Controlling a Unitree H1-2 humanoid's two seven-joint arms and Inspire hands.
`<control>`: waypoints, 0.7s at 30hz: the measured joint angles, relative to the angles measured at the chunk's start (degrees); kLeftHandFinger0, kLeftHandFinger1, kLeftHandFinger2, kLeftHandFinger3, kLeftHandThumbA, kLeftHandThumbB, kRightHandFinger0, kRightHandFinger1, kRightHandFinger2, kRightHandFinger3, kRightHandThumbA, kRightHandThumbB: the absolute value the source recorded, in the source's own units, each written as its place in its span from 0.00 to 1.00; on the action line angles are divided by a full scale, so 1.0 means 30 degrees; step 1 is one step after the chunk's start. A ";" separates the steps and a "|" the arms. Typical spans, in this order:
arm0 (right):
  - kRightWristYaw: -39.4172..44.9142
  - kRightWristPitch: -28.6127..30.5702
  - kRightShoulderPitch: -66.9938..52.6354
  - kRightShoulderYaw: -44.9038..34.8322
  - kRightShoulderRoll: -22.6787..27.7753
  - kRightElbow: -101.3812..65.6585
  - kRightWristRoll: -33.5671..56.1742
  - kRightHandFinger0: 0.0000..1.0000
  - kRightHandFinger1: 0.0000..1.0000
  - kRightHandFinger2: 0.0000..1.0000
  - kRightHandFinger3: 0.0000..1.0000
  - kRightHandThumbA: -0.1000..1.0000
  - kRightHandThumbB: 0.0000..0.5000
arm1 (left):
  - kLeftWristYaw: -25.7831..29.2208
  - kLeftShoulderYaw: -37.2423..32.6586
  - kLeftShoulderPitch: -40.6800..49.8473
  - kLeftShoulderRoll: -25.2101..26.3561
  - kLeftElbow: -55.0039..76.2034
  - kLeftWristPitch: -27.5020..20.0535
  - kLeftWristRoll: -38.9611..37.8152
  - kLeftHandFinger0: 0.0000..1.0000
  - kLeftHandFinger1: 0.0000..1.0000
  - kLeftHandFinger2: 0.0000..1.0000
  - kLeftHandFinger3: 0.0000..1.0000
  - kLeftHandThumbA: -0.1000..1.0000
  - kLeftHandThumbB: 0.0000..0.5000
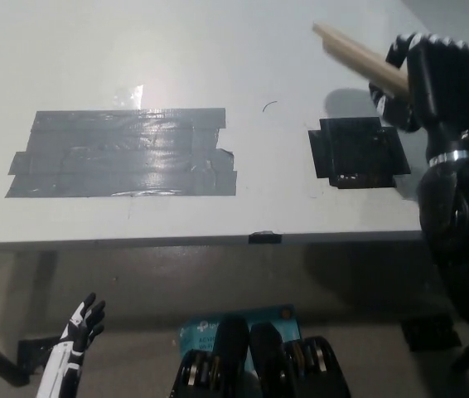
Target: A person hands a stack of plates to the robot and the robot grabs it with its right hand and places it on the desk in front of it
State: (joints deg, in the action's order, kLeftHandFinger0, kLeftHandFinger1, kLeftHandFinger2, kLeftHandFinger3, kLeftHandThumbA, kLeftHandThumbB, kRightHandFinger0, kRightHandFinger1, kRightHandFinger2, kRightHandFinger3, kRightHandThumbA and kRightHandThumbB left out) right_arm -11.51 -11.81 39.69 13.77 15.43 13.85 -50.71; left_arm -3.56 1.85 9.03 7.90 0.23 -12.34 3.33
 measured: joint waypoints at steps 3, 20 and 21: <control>-0.0217 0.0190 -0.0220 0.0487 0.0003 0.2407 -0.0025 0.00 0.04 0.42 0.19 0.55 0.07 | 0.0003 -0.0017 -0.0085 0.0000 0.0015 -0.0001 0.0074 1.00 1.00 1.00 1.00 1.00 0.52; -0.2571 0.2494 0.0340 0.1884 0.0188 0.7694 0.0575 1.00 1.00 1.00 1.00 0.93 0.88 | 0.0003 -0.0137 -0.0238 -0.0004 -0.0008 -0.0021 0.0256 1.00 1.00 0.99 1.00 1.00 0.46; -0.2213 0.2509 0.0293 0.1765 0.0211 0.7507 0.0853 1.00 1.00 1.00 1.00 0.93 0.88 | 0.0004 -0.0142 -0.0241 -0.0010 -0.0026 -0.0019 0.0259 1.00 1.00 0.99 1.00 1.00 0.46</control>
State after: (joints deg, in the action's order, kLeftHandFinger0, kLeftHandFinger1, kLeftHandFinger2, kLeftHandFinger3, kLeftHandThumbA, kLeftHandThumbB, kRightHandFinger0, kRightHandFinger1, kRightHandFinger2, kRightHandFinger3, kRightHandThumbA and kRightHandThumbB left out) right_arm -18.15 -4.28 40.57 19.06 16.06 36.37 -48.15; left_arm -3.54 1.42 8.30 7.87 0.15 -12.40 4.11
